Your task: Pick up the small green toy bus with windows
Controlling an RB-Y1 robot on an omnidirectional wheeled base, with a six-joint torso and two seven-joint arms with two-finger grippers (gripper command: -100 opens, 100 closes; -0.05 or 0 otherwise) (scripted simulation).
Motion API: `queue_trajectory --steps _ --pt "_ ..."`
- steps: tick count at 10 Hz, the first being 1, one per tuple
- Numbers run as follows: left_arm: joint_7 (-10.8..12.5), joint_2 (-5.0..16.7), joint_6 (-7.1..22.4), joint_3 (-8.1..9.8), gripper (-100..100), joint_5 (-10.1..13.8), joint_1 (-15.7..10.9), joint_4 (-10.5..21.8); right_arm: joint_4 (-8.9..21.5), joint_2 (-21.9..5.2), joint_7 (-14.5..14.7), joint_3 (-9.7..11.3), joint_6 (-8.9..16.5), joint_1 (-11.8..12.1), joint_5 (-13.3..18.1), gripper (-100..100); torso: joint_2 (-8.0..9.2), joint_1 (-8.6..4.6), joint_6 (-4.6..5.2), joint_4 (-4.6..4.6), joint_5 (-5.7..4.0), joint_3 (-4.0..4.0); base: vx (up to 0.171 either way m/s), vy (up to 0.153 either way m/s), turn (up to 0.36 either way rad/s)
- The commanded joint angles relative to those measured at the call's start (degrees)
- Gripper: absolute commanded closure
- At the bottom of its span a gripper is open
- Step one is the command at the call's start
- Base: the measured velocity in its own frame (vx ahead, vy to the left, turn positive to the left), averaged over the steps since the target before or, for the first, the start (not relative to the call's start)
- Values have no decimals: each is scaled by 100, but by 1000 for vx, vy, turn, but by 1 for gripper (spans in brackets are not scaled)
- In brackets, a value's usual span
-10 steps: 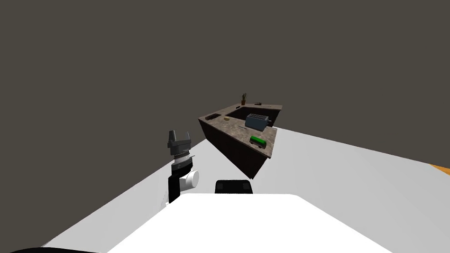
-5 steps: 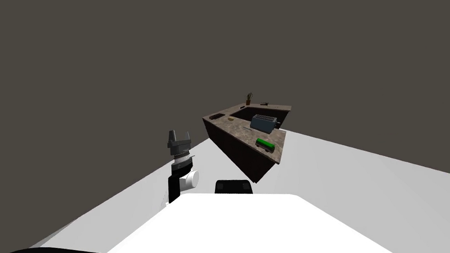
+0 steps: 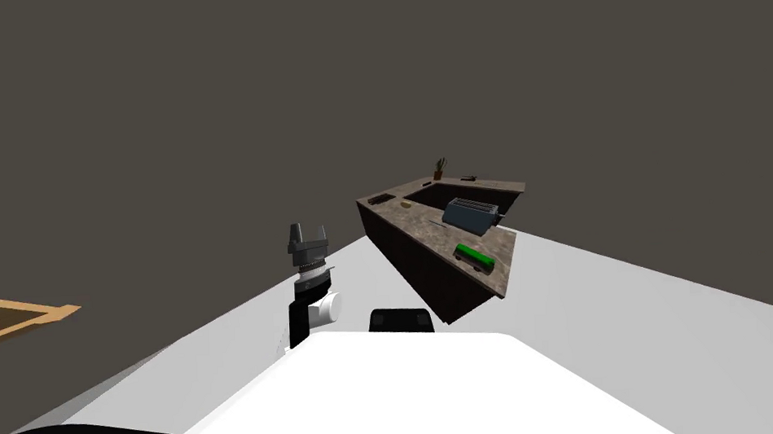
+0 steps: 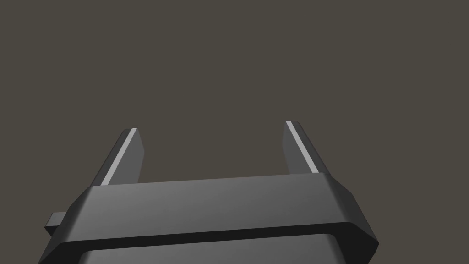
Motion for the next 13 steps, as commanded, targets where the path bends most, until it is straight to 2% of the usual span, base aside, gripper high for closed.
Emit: queue_trajectory --steps 1,2,4,6,8,10,12,13 --pt "0 0 0 0 0 0 0 0 286 -286 88 85 8 -127 23 -100 0 0 0 0 0 0 115 127 400" --pt "0 0 0 0 0 0 1 0 308 -443 88 85 8 -127 23 -100 -21 19 0 -5 4 -12 106 90 158" --pt "0 0 0 0 0 0 1 0 538 -844 203 155 56 -276 18 -100 -17 14 2 -4 3 -10 118 117 311" --pt "0 0 -1 1 0 0 2 -1 538 -928 203 155 56 -276 18 -100 -27 26 9 -7 9 -17 85 60 66" --pt "0 0 0 1 0 0 1 0 650 -1186 302 153 89 -436 11 -100 -6 1 4 -1 -1 -3 128 73 330" --pt "0 0 0 0 0 0 2 -1 670 -1271 387 110 103 -572 16 -100 -46 33 5 -11 7 -27 188 136 283" --pt "0 -1 -1 0 0 0 3 -1 576 -1207 447 15 102 -685 22 -100 -53 54 9 -12 11 -31 228 158 190" --pt "0 0 -1 0 0 0 3 -1 640 -1186 370 -16 107 -638 114 -100 -58 51 8 -14 12 -35 106 54 36"
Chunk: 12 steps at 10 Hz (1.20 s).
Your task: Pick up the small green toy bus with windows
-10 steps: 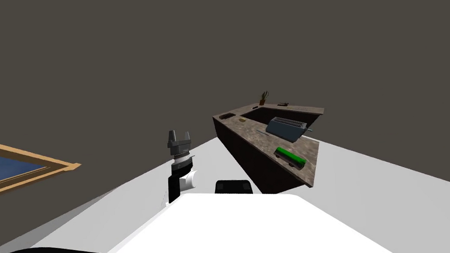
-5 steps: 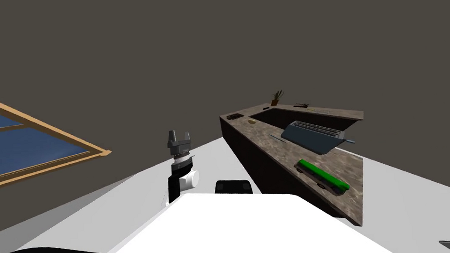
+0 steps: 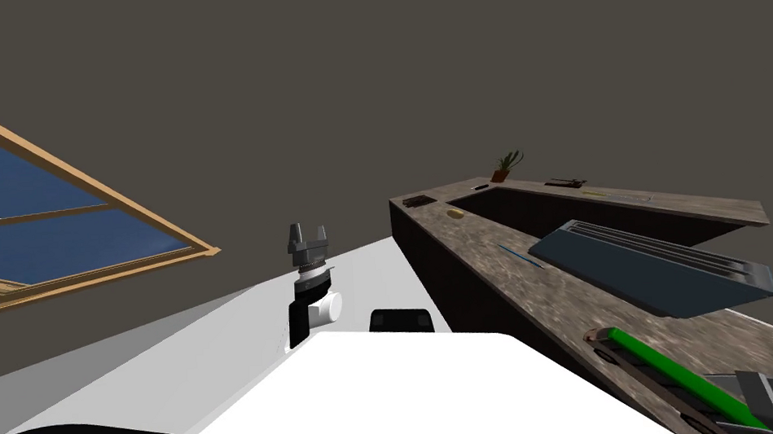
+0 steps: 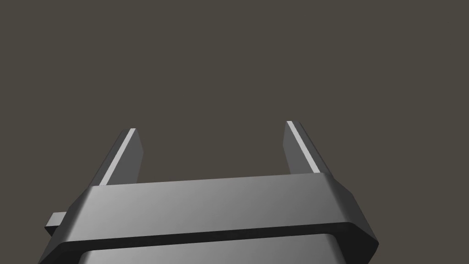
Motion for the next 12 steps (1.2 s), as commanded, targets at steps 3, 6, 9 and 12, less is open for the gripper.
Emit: queue_trajectory --steps 3,6,9,12 --pt "0 0 0 0 0 0 -1 1 398 349 184 -22 -199 15 99 -100 43 -24 4 13 -8 28 43 17 -6" --pt "0 0 0 0 0 0 -1 1 812 700 367 -45 -398 30 199 -100 45 -25 4 13 -8 29 57 21 -5" --pt "0 0 0 0 0 0 -1 1 1260 1050 550 -68 -597 45 299 -100 42 -27 4 13 -9 27 63 19 -5" --pt "0 0 0 0 0 0 -1 1 1658 1401 733 -90 -796 60 399 -100 44 -23 4 13 -8 28 60 25 -7"
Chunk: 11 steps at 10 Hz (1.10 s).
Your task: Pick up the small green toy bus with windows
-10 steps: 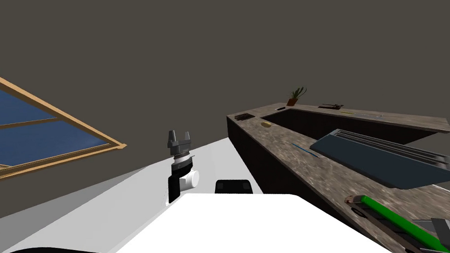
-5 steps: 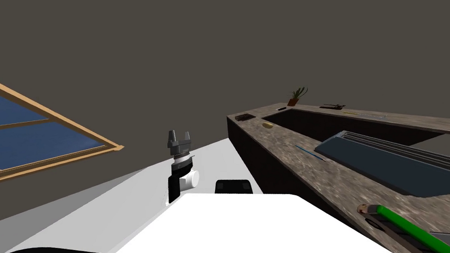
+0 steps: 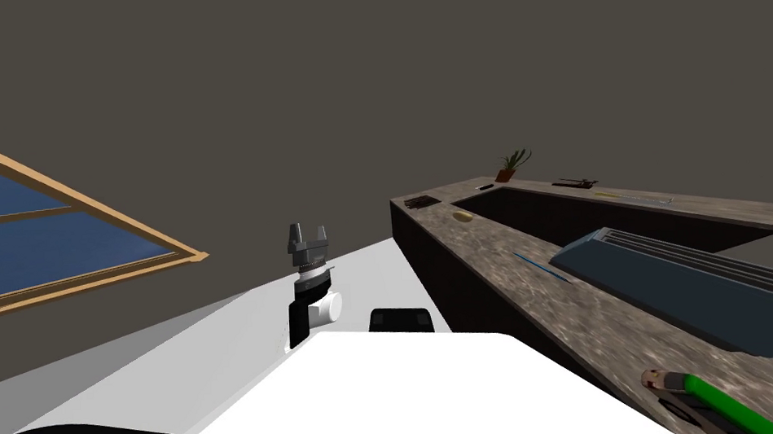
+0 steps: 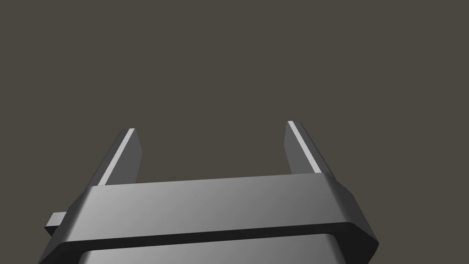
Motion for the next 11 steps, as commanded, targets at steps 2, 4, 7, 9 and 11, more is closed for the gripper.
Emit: queue_trajectory --steps 2,4,7,9,11 --pt "0 0 0 0 0 0 0 0 427 298 158 -19 -194 12 86 -100 3 -3 -1 0 1 1 54 15 -3" --pt "0 0 0 0 0 0 0 0 644 474 250 -30 -293 19 136 -100 3 -5 0 1 -1 2 55 17 -8" --pt "0 0 0 0 0 0 -1 0 540 449 229 -21 -243 14 137 100 19 -12 -5 5 0 11 5 3 -1" --pt "0 0 0 0 0 0 -1 0 544 450 221 -22 -238 13 134 100 23 -13 -7 5 0 13 0 0 0" --pt "0 0 0 0 0 0 -1 0 544 450 224 -22 -239 13 135 0 23 -12 -7 5 1 13 0 0 0"
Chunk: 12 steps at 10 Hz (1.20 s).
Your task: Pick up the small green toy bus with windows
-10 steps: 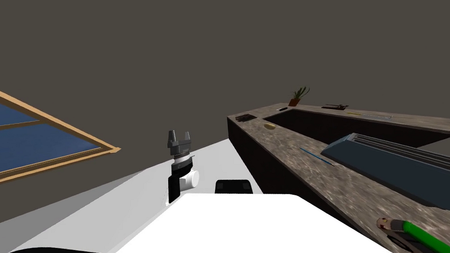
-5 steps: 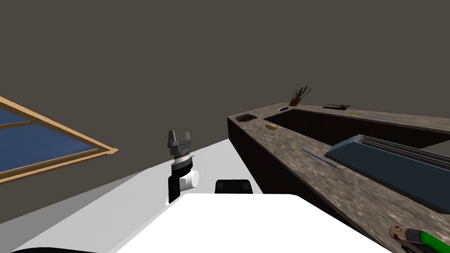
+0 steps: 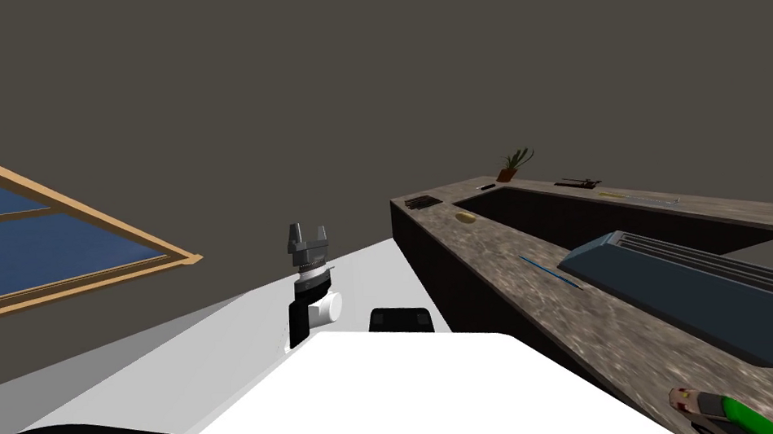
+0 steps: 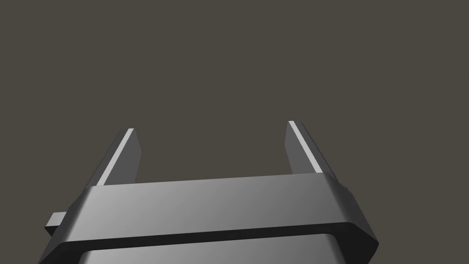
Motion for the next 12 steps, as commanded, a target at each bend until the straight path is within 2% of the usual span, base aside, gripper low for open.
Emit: queue_trajectory --steps 1,2,4,5,9,10,11,12 --pt "0 0 0 0 0 0 0 0 -286 -286 -157 15 144 -9 -98 100 0 0 0 0 0 0 -64 -21 8" --pt "0 0 0 0 0 0 -1 0 -334 -327 -157 15 144 -9 -98 100 12 -4 -6 3 4 6 -83 -30 30" --pt "0 0 0 0 0 0 -1 0 -724 -678 -341 38 343 -24 -199 100 25 -5 2 6 7 15 -72 -32 3" --pt "0 0 0 0 0 0 -1 0 -769 -678 -341 38 343 -24 -199 100 24 -3 0 7 9 15 -54 -19 12" --pt "0 0 0 0 0 0 -1 0 -1623 -1379 -707 83 742 -54 -399 100 24 13 3 5 20 14 -79 -26 7" --pt "0 0 0 0 0 0 -1 0 -1638 -1379 -707 83 742 -54 -399 100 32 14 4 7 20 18 -66 -16 8" --pt "0 0 0 0 0 0 -1 0 -1822 -1555 -798 94 841 -61 -449 100 27 18 8 6 21 16 -52 -11 -2" --pt "0 0 0 0 0 0 -1 0 -1855 -1555 -798 94 841 -61 -449 100 22 23 7 4 26 13 -35 -12 1"
